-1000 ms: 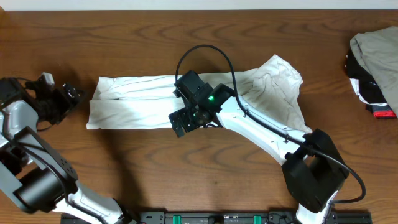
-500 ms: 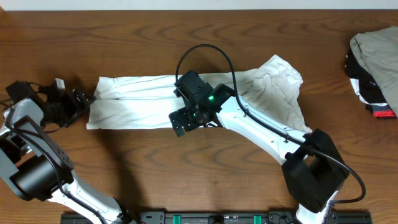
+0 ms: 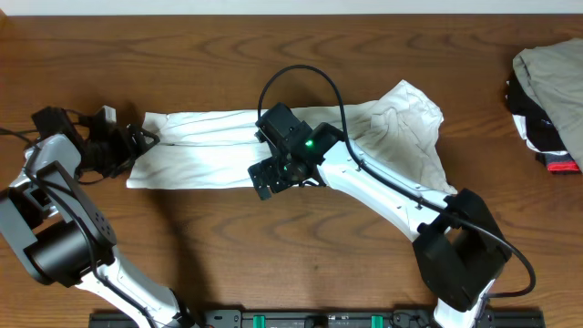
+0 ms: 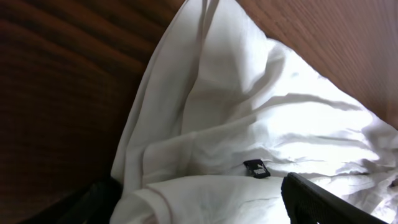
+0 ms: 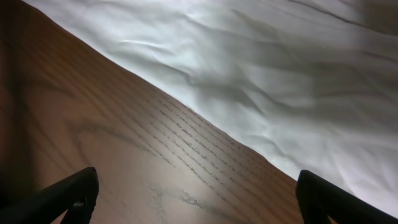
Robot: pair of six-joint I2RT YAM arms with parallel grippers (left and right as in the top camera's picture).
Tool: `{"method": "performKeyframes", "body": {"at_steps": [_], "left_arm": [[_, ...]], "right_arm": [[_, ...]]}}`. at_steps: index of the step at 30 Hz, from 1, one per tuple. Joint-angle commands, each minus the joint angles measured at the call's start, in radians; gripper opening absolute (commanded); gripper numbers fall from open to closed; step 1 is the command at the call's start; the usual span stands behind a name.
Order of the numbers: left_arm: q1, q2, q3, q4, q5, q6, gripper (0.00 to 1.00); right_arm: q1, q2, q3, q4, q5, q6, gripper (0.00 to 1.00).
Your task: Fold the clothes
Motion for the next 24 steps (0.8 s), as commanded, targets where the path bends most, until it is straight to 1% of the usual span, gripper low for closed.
{"method": "performKeyframes", "body": {"at_steps": [1, 6, 9, 12, 20, 23, 24], "left_arm": [[0.000, 0.043, 0.018, -0.016, 0.002, 0.017, 0.86], [0.001, 0.101, 0.018, -0.018, -0.003, 0.018, 0.86], [0.001, 0.123, 0.018, -0.016, -0.043, 0.026, 0.86], [0.001, 0.126, 0.018, -0.016, -0.077, 0.036, 0.86], [0.000, 0.128, 0.018, -0.034, -0.076, 0.037, 0.86], [0.000, 0.129, 0.018, -0.043, -0.073, 0.038, 0.85], [-0.001, 0.129, 0.018, -0.046, -0.072, 0.040, 0.82]], "right_arm": [[0.006, -0.006, -0.006, 0.000, 0.010, 0.012, 0.99], [0.006, -0.006, -0.006, 0.000, 0.009, 0.009, 0.99], [0.006, -0.006, -0.006, -0.002, 0.009, 0.009, 0.99], [0.006, -0.006, -0.006, -0.004, 0.010, 0.009, 0.99], [0.006, -0.006, -0.006, 0.007, 0.010, 0.009, 0.99], [0.006, -0.006, -0.006, 0.008, 0.010, 0.009, 0.99], [0.006, -0.006, -0.006, 0.008, 0.010, 0.009, 0.99]]}}
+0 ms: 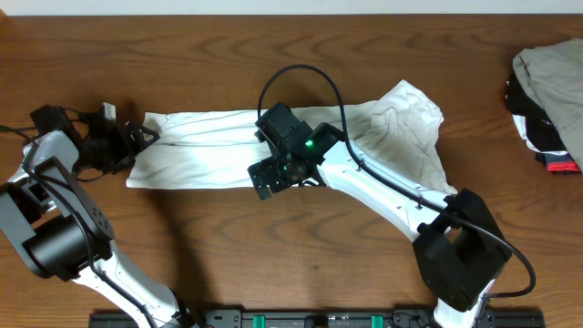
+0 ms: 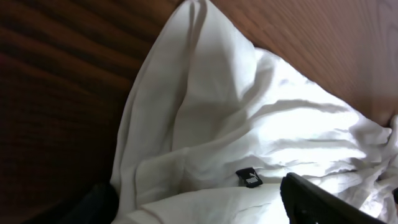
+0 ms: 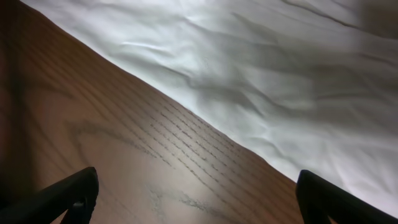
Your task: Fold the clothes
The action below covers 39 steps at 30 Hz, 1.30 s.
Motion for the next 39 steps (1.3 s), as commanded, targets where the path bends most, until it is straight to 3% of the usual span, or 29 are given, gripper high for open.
{"method": "performKeyframes", "body": {"at_steps": [1, 21, 31, 35, 39], "left_arm": [[-0.005, 0.079, -0.032, -0.023, -0.112, 0.014, 0.80], [-0.120, 0.079, -0.033, -0.035, -0.113, 0.018, 0.76], [-0.118, 0.079, -0.033, -0.055, -0.145, 0.017, 0.49], [-0.118, 0.079, -0.033, -0.061, -0.224, 0.002, 0.34], [-0.117, 0.077, -0.022, -0.060, -0.372, -0.095, 0.19]], "right_arm": [[0.006, -0.006, -0.006, 0.003, 0.007, 0.009, 0.99], [0.006, -0.006, -0.006, 0.005, 0.007, -0.007, 0.99], [0.006, -0.006, -0.006, 0.000, 0.007, -0.007, 0.99], [0.006, -0.006, -0.006, -0.007, 0.023, -0.006, 0.99], [0.005, -0.006, -0.006, -0.010, 0.029, -0.006, 0.99]]}}
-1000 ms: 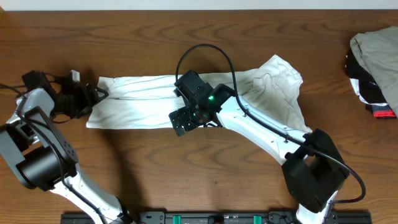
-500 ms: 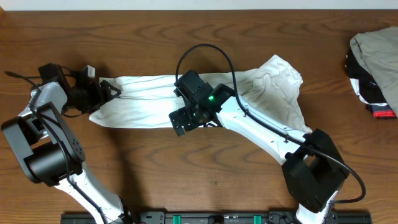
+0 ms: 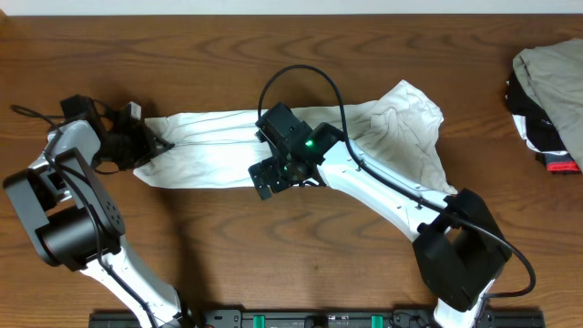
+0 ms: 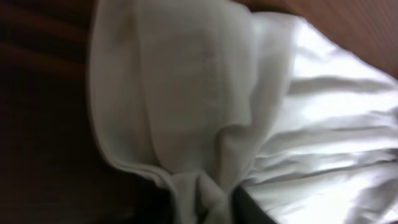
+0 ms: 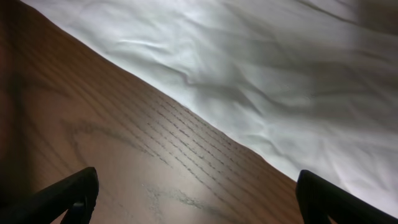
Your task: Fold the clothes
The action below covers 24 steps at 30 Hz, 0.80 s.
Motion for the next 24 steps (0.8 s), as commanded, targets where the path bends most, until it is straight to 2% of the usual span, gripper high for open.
{"method": "performKeyframes", "body": {"at_steps": [1, 4, 13, 19, 24], "left_arm": [[-0.002, 0.060, -0.021, -0.022, -0.274, -0.090, 0.13], [0.009, 0.056, 0.008, -0.047, -0.349, -0.135, 0.06], [0.042, 0.051, 0.195, -0.235, -0.374, -0.140, 0.06], [0.029, 0.038, 0.347, -0.398, -0.381, -0.145, 0.06], [-0.006, -0.014, 0.407, -0.464, -0.381, -0.172, 0.06]], "right_arm": [[0.005, -0.006, -0.006, -0.001, 0.020, -0.005, 0.99], [0.005, -0.006, -0.006, -0.002, 0.020, -0.005, 0.99], [0.004, -0.006, -0.006, -0.002, 0.020, -0.005, 0.99], [0.003, -0.006, -0.006, -0.002, 0.021, 0.006, 0.99], [-0.013, -0.006, -0.006, -0.005, 0.022, 0.048, 0.99]]}}
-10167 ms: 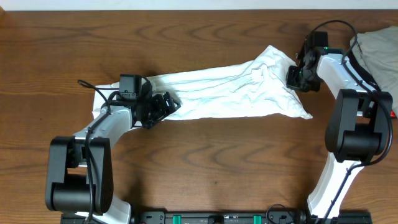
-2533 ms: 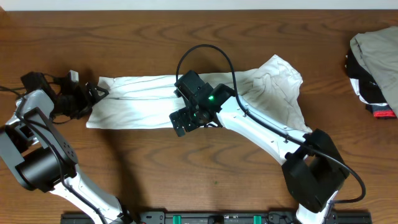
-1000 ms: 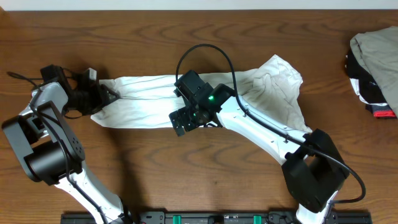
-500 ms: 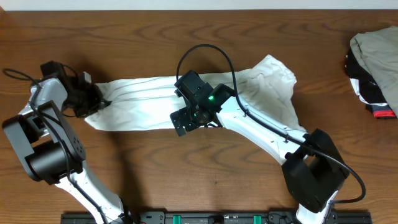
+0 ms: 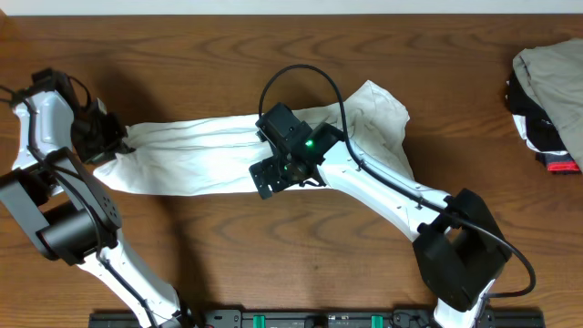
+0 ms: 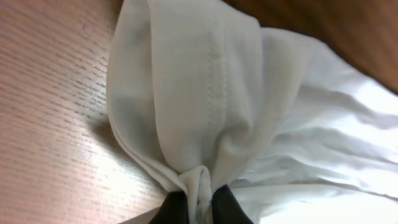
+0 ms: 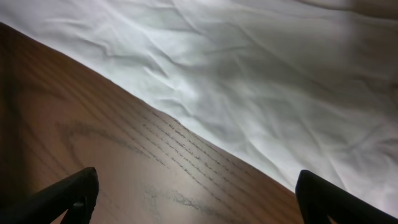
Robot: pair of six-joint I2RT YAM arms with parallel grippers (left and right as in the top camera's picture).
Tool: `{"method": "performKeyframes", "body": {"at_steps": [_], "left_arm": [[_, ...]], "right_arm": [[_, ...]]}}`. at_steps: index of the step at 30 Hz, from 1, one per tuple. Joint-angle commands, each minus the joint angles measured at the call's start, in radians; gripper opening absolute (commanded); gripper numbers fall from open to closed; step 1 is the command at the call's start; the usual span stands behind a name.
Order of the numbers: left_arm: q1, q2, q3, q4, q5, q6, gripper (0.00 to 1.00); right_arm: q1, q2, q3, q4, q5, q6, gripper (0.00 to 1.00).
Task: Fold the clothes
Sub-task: 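Fold the left end rightward toward the right gripper with the left gripper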
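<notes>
A long white garment (image 5: 209,155) lies stretched across the wooden table (image 5: 273,264), its crumpled right end (image 5: 378,109) behind my right arm. At its left end my left gripper (image 5: 114,144) is shut on a pinched bunch of the white cloth (image 6: 199,186), which fans out from the fingers in the left wrist view. My right gripper (image 5: 273,178) hovers open over the garment's near edge (image 7: 205,134), fingers (image 7: 68,196) wide apart with bare wood between them.
A pile of other clothes (image 5: 551,77), grey over black and red, lies at the table's far right edge. The right arm reaches across the table's middle from the front right. The arm bases stand at the front edge.
My left gripper, still shut on the cloth, has moved left, and the garment's left end went with it. The whole garment has shifted left; its crumpled right end now lies nearer the right arm.
My left gripper was open at the garment's left end, with the hem between its fingers, and stayed so at the second moment. Then it was shut on the bunched end. Now the garment is drawn out leftwards. My right gripper stayed open over the near edge throughout.
</notes>
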Motion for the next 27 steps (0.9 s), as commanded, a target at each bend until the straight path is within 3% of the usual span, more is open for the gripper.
{"method": "performKeyframes", "body": {"at_steps": [1, 11, 27], "left_arm": [[-0.031, -0.065, 0.033, -0.020, -0.020, -0.034, 0.06], [-0.203, -0.127, 0.033, -0.092, -0.050, -0.079, 0.06], [-0.487, -0.127, 0.025, -0.170, -0.049, -0.147, 0.06]], "right_arm": [[-0.016, -0.006, -0.006, -0.006, 0.012, 0.042, 0.99], [-0.119, -0.006, -0.006, -0.084, 0.037, 0.138, 0.99], [-0.217, -0.006, -0.006, -0.140, 0.037, 0.138, 0.99]]}}
